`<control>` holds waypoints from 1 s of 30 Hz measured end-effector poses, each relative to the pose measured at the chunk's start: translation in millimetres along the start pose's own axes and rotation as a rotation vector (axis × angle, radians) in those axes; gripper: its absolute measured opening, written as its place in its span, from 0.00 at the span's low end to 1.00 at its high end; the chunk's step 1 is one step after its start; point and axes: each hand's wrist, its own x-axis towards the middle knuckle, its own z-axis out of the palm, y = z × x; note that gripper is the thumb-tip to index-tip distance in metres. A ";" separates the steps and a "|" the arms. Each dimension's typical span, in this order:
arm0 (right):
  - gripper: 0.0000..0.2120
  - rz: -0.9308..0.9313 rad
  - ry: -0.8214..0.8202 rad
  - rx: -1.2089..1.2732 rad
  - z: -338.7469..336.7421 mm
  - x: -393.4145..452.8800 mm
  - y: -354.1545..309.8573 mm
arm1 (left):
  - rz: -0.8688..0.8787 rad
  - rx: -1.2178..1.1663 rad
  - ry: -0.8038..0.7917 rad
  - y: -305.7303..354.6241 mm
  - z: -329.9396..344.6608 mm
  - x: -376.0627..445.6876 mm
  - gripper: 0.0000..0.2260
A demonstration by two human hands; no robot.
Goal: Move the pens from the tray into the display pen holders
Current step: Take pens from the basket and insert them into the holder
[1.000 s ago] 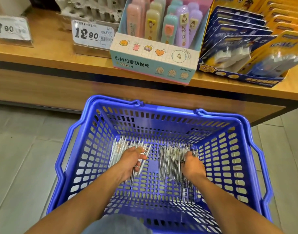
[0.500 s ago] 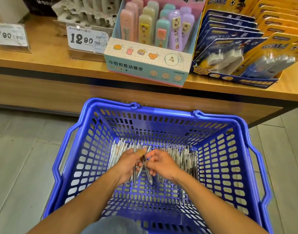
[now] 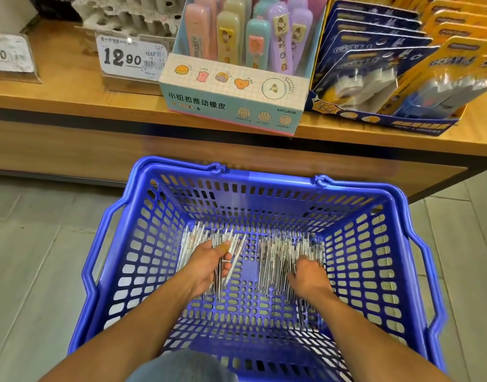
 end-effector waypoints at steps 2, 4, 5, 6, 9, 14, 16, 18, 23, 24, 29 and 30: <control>0.15 -0.008 0.011 -0.060 2.3 0.4 -2.0 | -0.003 -0.012 0.013 -0.3 -1.2 0.2 0.28; 0.13 0.010 0.021 -0.090 4.3 1.0 -4.8 | -0.006 -0.023 0.026 -0.9 -2.1 0.7 0.28; 0.11 0.029 0.025 -0.085 5.2 0.8 -5.7 | -0.007 -0.025 0.028 -1.3 -2.5 1.3 0.28; 0.10 0.044 0.036 -0.078 5.7 1.1 -6.2 | -0.008 -0.027 0.028 -1.6 -2.7 1.8 0.27; 0.08 0.063 0.058 -0.074 4.8 1.8 -6.0 | -0.006 -0.030 0.023 -2.4 -3.2 3.4 0.26; 0.07 0.071 0.039 -0.001 -3.9 1.8 -8.4 | -0.007 -0.031 0.008 -2.7 -2.7 3.5 0.26; 0.08 0.065 0.055 0.061 -15.3 2.6 -10.6 | -0.006 -0.022 0.005 -2.0 -2.3 3.8 0.26; 0.10 -0.009 0.018 0.224 -29.4 2.9 -17.4 | -0.003 -0.007 -0.003 -1.7 -1.7 3.4 0.28; 0.05 -0.179 -0.323 1.009 -49.1 -10.8 -61.5 | 0.010 0.045 -0.138 2.9 3.6 -6.7 0.40; 0.05 -0.200 -0.358 1.108 -48.4 -13.2 -70.6 | 0.011 0.063 -0.179 4.1 5.3 -9.5 0.44; 0.06 -0.223 -0.333 1.267 -37.3 -14.5 -85.3 | -0.007 0.186 -0.263 2.6 8.5 -15.3 0.39; 0.06 -0.185 -0.268 1.217 -35.1 -10.8 -81.1 | -0.011 0.195 -0.243 1.8 7.7 -13.7 0.35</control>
